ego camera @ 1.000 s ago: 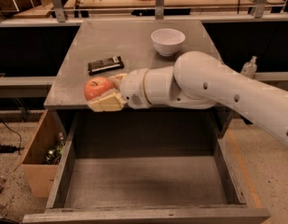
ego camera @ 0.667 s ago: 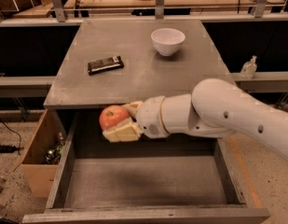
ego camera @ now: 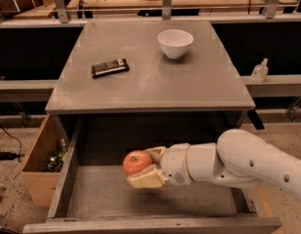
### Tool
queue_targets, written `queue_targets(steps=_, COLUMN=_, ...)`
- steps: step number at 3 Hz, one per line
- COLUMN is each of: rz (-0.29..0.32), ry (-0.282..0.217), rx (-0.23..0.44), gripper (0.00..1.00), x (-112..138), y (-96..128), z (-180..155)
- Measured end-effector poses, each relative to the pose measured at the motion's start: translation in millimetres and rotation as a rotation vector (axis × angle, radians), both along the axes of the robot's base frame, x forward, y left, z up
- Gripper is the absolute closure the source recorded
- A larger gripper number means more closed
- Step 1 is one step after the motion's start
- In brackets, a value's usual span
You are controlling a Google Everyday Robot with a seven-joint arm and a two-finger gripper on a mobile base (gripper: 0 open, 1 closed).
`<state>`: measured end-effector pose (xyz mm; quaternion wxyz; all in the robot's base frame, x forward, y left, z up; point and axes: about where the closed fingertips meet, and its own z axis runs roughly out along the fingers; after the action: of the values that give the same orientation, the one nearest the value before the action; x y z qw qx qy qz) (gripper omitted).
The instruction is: Place apple into top drawer
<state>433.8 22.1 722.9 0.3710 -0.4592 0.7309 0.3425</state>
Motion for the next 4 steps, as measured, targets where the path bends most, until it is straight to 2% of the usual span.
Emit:
queue_targets(steps=1, rz=-0.009, ry=-0.040, rx=0.043, gripper=1.00, x=10, y=-10, z=-40)
queue_targets(steps=2, rz=0.014, ry=-0.081, rx=0.074, gripper=1.00, x=36, y=-14, z=-66)
queue_targets(steps=3, rz=0.061, ry=-0.104, rx=0.068, gripper=1.00, x=66, y=-9, z=-77)
queue_targets(steps=4, rz=0.113, ry=-0.101, rx=0.036, gripper=1.00, x=84, y=3, z=-86)
